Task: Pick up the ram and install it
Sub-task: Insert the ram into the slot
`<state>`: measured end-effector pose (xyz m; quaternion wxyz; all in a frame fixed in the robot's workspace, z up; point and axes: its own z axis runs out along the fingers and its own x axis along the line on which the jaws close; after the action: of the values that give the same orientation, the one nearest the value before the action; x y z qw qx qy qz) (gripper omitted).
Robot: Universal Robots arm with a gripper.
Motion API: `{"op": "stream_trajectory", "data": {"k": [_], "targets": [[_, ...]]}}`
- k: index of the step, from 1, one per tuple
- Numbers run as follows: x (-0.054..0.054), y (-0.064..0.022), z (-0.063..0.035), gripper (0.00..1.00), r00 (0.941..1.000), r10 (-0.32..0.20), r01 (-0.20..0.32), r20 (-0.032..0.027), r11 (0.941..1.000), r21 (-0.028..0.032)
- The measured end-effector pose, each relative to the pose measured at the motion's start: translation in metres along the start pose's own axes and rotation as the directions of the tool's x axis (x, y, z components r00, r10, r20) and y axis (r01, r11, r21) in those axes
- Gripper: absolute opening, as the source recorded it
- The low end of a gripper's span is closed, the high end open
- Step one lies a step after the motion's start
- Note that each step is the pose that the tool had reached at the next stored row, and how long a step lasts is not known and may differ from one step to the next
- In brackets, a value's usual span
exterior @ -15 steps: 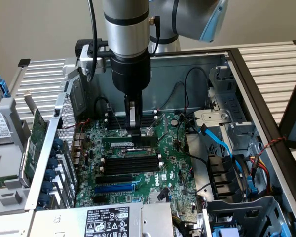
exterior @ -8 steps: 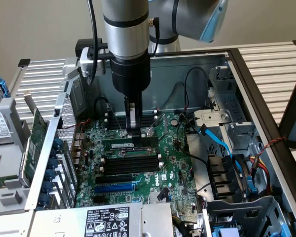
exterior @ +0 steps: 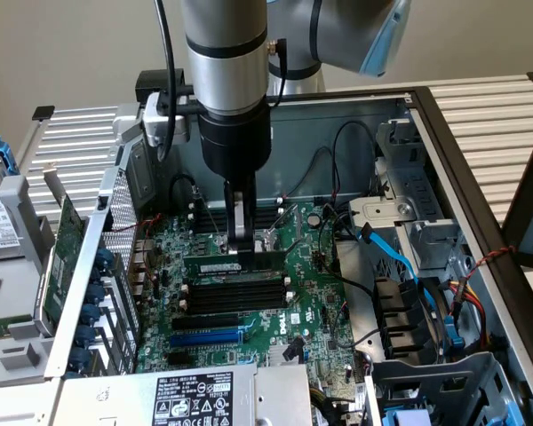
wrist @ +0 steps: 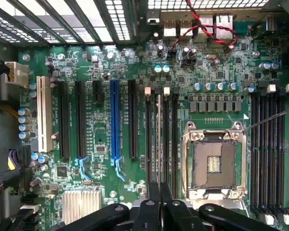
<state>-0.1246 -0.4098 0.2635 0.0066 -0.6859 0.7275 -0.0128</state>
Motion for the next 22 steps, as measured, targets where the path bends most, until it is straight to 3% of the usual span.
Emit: {"op": "stream_trajectory", "data": {"k": [22], "targets": [[0.001,0.0017,0.0112,0.12,0.9994,-0.035,0.035,0.0009,0.9994,0.0021]]}}
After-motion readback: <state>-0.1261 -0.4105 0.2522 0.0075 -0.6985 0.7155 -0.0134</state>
